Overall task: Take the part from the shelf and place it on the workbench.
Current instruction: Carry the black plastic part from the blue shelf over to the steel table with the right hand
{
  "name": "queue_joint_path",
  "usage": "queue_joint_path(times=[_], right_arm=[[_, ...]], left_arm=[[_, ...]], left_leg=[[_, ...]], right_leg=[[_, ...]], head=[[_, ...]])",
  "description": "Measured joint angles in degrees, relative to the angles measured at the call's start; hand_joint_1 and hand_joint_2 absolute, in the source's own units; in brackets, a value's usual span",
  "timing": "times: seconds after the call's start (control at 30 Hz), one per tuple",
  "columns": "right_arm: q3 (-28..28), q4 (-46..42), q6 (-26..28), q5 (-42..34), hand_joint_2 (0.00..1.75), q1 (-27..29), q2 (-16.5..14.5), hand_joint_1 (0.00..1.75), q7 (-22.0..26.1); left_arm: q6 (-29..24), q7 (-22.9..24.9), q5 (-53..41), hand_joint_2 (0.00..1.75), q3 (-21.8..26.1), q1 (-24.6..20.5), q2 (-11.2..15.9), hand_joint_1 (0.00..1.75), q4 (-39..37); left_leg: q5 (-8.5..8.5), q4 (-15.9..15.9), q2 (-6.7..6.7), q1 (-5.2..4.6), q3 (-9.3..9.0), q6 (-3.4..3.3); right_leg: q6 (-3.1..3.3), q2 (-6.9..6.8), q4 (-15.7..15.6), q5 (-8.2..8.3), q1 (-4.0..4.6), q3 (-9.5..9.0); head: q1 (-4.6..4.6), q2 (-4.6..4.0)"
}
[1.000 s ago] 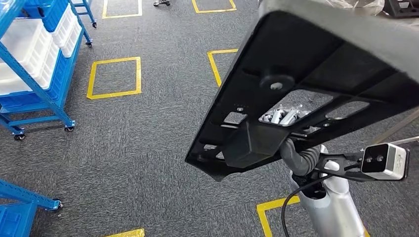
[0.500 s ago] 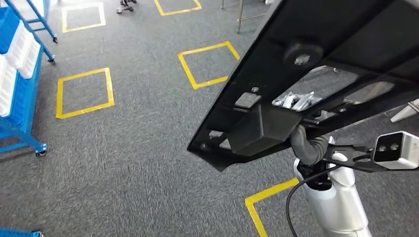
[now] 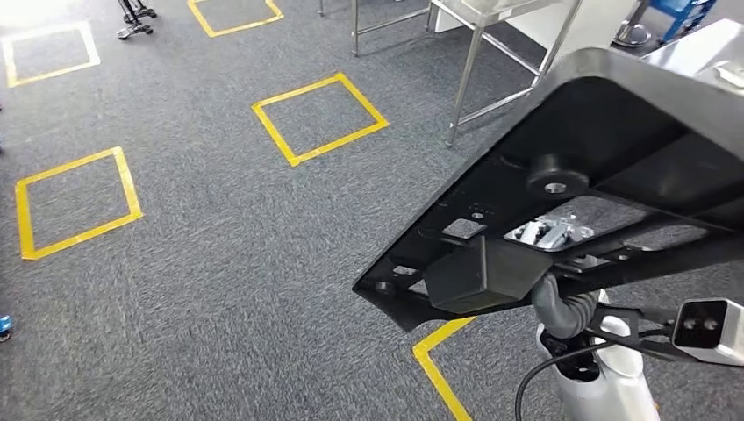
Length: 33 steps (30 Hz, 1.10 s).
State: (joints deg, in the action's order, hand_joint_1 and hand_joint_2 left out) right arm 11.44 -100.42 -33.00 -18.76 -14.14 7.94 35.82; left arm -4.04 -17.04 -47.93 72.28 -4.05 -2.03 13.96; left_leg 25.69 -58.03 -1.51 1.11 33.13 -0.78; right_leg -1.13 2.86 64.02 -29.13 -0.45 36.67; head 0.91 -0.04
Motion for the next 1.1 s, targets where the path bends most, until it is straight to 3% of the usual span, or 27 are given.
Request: queue_joint_path(times=[0.07, 0.1, 0.13, 0.17, 0.23, 0.27, 0.33, 0.4, 0.43, 0.5, 0.53, 0.6, 0.63, 0.67, 0.7, 0.77, 0.83, 0.9, 0.93, 1.0, 1.07, 1.1], right_arm=[[-0.4, -0.3, 0.0, 0.1, 1.75, 0.7, 0.1, 1.75, 0.2], [-0.5, -0.3, 0.0, 0.2, 1.75, 1.2, 0.1, 1.75, 0.3], [-0.6, -0.4, 0.0, 0.3, 1.75, 1.5, 0.2, 1.75, 0.3], [-0.7, -0.4, 0.0, 0.3, 1.75, 1.7, 0.2, 1.75, 0.3], [-0.8, -0.6, 0.1, 0.4, 1.75, 2.0, 0.3, 1.75, 0.3], [-0.9, -0.8, 0.1, 0.4, 1.75, 2.0, 0.3, 1.75, 0.3], [-1.1, -1.1, 0.1, 0.4, 1.75, 2.1, 0.4, 1.75, 0.2], [-1.2, -1.3, 0.1, 0.4, 1.75, 2.3, 0.4, 1.75, 0.2], [-1.3, -1.5, 0.1, 0.5, 1.75, 2.3, 0.5, 1.75, 0.2], [-1.5, -2.0, 0.1, 0.5, 1.75, 2.4, 0.5, 1.75, 0.2], [-1.5, -2.1, 0.1, 0.5, 1.75, 2.4, 0.5, 1.75, 0.1], [-1.4, -2.2, 0.1, 0.7, 1.75, 2.5, 0.5, 1.75, -0.3], [-1.4, -2.2, 0.1, 0.7, 1.75, 2.6, 0.5, 1.75, -0.5], [-1.4, -2.2, 0.1, 0.8, 1.75, 2.6, 0.5, 1.75, -0.6], [-1.4, -2.3, 0.2, 0.8, 1.75, 2.6, 0.5, 1.75, -0.7], [-1.4, -2.4, 0.2, 0.8, 1.75, 2.6, 0.5, 1.75, -0.7], [-1.4, -2.5, 0.2, 0.8, 1.75, 2.6, 0.5, 1.75, -0.8], [-1.4, -2.7, 0.2, 0.8, 1.75, 2.7, 0.5, 1.75, -0.9], [-1.5, -2.8, 0.2, 0.7, 1.75, 2.8, 0.6, 1.75, -0.9], [-1.6, -3.0, 0.2, 0.6, 1.75, 2.7, 0.7, 1.75, -0.9], [-1.6, -3.1, 0.1, 0.6, 1.75, 2.7, 0.8, 1.75, -0.8], [-1.6, -3.1, 0.1, 0.5, 1.75, 2.7, 0.8, 1.75, -0.7]], left_arm=[[0.0, 0.0, 0.1, 1.75, 0.0, 0.1, 0.2, 0.00, 0.0], [0.0, 0.0, 0.2, 1.75, 0.0, 0.1, 0.3, 0.00, 0.0], [0.0, 0.0, 0.2, 1.75, 0.0, 0.1, 0.4, 0.00, 0.0], [0.1, 0.0, 0.3, 1.75, 0.0, 0.1, 0.4, 0.00, 0.0], [0.2, 0.0, 0.5, 1.75, 0.0, 0.0, 0.4, 0.00, 0.0], [0.3, 0.0, 0.5, 1.75, 0.0, 0.0, 0.4, 0.00, 0.0], [0.3, 0.0, 0.5, 1.75, 0.0, -0.2, 0.4, 0.00, 0.0], [0.3, -0.1, 0.5, 1.75, 0.0, -0.3, 0.4, 0.00, 0.0], [0.4, -0.1, 0.5, 1.75, 0.0, -0.5, 0.4, 0.00, 0.0], [0.5, -0.2, 0.5, 1.75, 0.0, -0.6, 0.4, 0.00, 0.0], [0.6, -0.2, 0.5, 1.75, 0.0, -0.6, 0.4, 0.00, 0.0], [0.6, -0.4, 0.5, 1.75, 0.0, -0.3, 0.4, 0.00, 0.0], [0.6, -0.4, 0.5, 1.75, 0.0, -0.2, 0.4, 0.00, 0.0], [0.6, -0.5, 0.5, 1.75, 0.0, -0.1, 0.4, 0.00, 0.0], [0.6, -0.5, 0.4, 1.75, 0.0, -0.1, 0.4, 0.00, 0.0], [0.6, -0.6, 0.4, 1.75, 0.0, -0.1, 0.5, 0.00, 0.0], [0.7, -0.6, 0.4, 1.75, 0.0, -0.2, 0.6, 0.00, 0.0], [0.7, -0.7, 0.3, 1.75, 0.0, -0.3, 0.7, 0.00, 0.0], [0.8, -0.8, 0.3, 1.75, 0.0, -0.4, 0.7, 0.00, 0.0], [0.9, -0.9, 0.2, 1.75, 0.0, -0.5, 0.6, 0.00, 0.0], [0.9, -1.0, 0.0, 1.75, 0.0, -0.3, 0.6, 0.00, 0.0], [0.9, -1.0, -0.1, 1.75, 0.0, -0.2, 0.6, 0.00, 0.0]], left_leg=[[0.31, 0.1, 1.65, -0.13, -0.29, -0.26], [0.48, 0.1, 2.40, -0.14, -0.41, -0.26], [0.69, 0.1, 3.19, -0.15, -0.59, -0.20], [0.90, 0.1, 3.88, -0.16, -0.83, -0.12], [1.43, 0.1, 5.22, -0.18, -1.60, 0.19], [1.68, 0.2, 5.70, -0.27, -1.95, 0.44], [2.07, 0.3, 6.63, -0.39, -2.48, 1.09], [2.35, 0.7, 7.58, -0.42, -2.92, 1.82], [2.74, 0.4, 7.34, -0.37, -3.16, 2.13], [4.93, -3.3, 5.15, -0.20, -2.05, 2.51], [6.65, -7.0, 3.62, -0.10, -0.46, 2.56], [9.15, -14.6, 2.15, -0.03, 3.78, 2.64], [8.93, -16.1, 1.92, -0.04, 5.09, 2.63], [7.46, -15.2, 1.75, -0.05, 5.32, 2.56], [5.09, -12.1, 1.39, -0.05, 4.49, 2.40], [1.10, -4.3, -0.66, -0.03, 1.73, 1.94], [0.23, -0.7, -2.04, -0.17, 0.32, 1.53], [0.25, -0.3, -1.20, -0.29, 0.03, 1.04], [0.08, 0.1, -0.58, -0.23, -0.16, 0.70], [-0.29, 0.9, 0.70, 0.07, -0.56, 0.06], [-0.28, 1.0, 2.02, 0.05, -0.65, -0.21], [-0.20, 1.0, 2.74, 0.04, -0.64, -0.19]], right_leg=[[-0.48, -2.23, 7.3, -3.15, -0.15, 4.17], [-0.62, -2.45, 9.8, -3.70, -0.28, 5.72], [-0.70, -2.59, 10.4, -3.15, -0.36, 6.30], [-0.71, -2.75, 8.9, -1.73, -0.39, 5.77], [-0.36, -4.31, 0.9, 2.42, -0.19, 1.79], [-0.02, -5.26, -2.5, 3.68, 0.06, 0.01], [0.71, -6.14, -5.6, 4.28, 0.58, -1.54], [1.28, -4.91, -5.8, 4.29, 0.60, -1.64], [1.58, -4.33, -6.1, 4.34, 0.45, -1.93], [2.23, -3.30, -6.7, 4.54, 0.09, -2.58], [2.47, -2.80, -6.8, 4.55, 0.12, -2.72], [2.78, -1.43, -6.7, 4.47, 0.27, -2.75], [2.84, -0.66, -6.6, 4.39, 0.37, -2.78], [2.85, 0.12, -6.5, 4.29, 0.43, -2.84], [2.81, 0.89, -6.3, 4.15, 0.46, -2.91], [2.53, 2.25, -5.7, 3.78, 0.48, -2.85], [1.92, 3.45, -5.4, 3.63, 0.29, -2.43], [1.13, 4.56, -5.5, 3.77, 0.07, -2.11], [0.81, 4.32, -5.4, 3.65, 0.06, -2.04], [0.31, 1.70, -2.7, 1.89, 0.22, -0.80], [-0.15, -1.41, 4.0, -1.60, -0.01, 2.62], [-0.43, -2.05, 7.4, -2.88, -0.23, 4.44]], head=[[0.17, 0.00], [0.18, 0.00], [0.19, 0.00], [0.19, 0.00], [0.18, 0.00], [0.16, 0.00], [0.22, 0.00], [0.27, 0.00], [0.23, 0.00], [0.01, 0.00], [-0.09, 0.00], [-0.17, 0.00], [-0.19, 0.00], [-0.19, 0.00], [-0.17, 0.00], [-0.15, 0.00], [-0.15, 0.00], [-0.16, 0.00], [-0.16, 0.00], [0.10, 0.00], [0.36, 0.00], [0.37, 0.00]])
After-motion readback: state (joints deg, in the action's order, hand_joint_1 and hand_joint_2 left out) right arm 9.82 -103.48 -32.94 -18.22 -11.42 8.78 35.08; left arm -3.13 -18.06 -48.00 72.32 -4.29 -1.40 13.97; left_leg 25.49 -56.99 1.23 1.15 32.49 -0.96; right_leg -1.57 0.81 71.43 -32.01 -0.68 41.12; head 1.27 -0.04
